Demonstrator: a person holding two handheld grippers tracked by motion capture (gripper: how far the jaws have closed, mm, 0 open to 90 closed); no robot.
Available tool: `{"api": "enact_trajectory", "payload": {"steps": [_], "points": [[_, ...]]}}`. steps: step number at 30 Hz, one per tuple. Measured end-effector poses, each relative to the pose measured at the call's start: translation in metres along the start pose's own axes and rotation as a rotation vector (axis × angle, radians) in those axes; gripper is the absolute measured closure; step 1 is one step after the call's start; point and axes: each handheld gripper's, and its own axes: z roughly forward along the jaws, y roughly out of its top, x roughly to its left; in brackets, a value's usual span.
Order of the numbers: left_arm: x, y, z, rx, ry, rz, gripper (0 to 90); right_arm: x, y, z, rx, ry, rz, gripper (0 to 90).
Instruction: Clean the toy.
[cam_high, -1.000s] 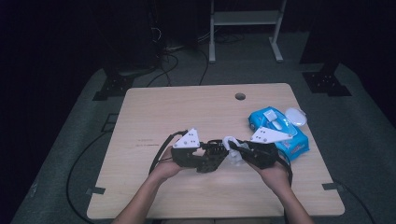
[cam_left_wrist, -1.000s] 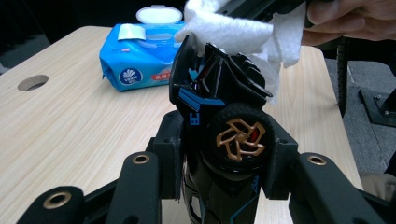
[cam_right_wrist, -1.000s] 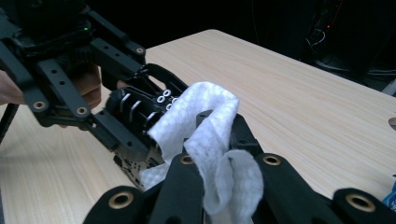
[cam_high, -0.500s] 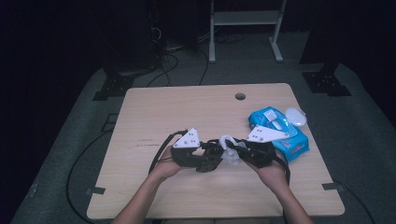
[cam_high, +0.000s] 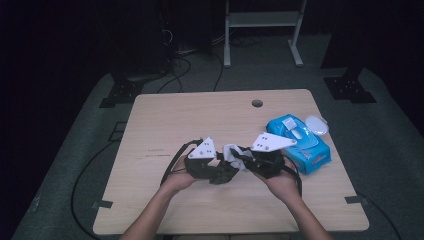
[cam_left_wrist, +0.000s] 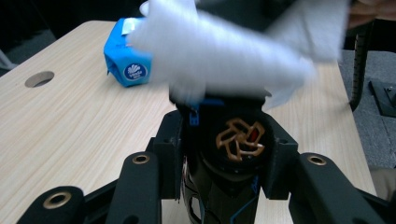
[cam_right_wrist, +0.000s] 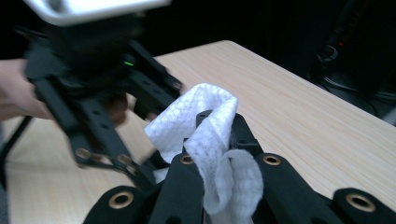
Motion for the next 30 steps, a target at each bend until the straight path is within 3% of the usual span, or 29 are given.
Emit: {"api": "enact_trajectory", "payload": {"steps": [3,9,14,22,30], "points": [[0.000,-0.001,0.001,0.008,-0.004,0.001,58.1,-0.003,-0.003,-0.001,0.005,-0.014,0.004,85.2],[-0.001,0.002,0.003,0.008,-0.012,0.011,58.2,0.015,0.002,0.005,0.008,0.021,-0.036,85.2],[0.001,0.000,0.001,0.010,-0.004,0.007,58.1,0.001,-0.006,-0.001,-0.002,0.002,0.007,85.2],[0.001,-0.003,0.002,0.013,-0.008,-0.003,58.2,-0.007,-0.018,-0.006,0.009,-0.015,0.031,85.1],[0.004,-0.004,0.003,0.022,-0.011,-0.002,58.2,-0.017,-0.035,-0.006,0.031,-0.031,0.084,85.2]]}}
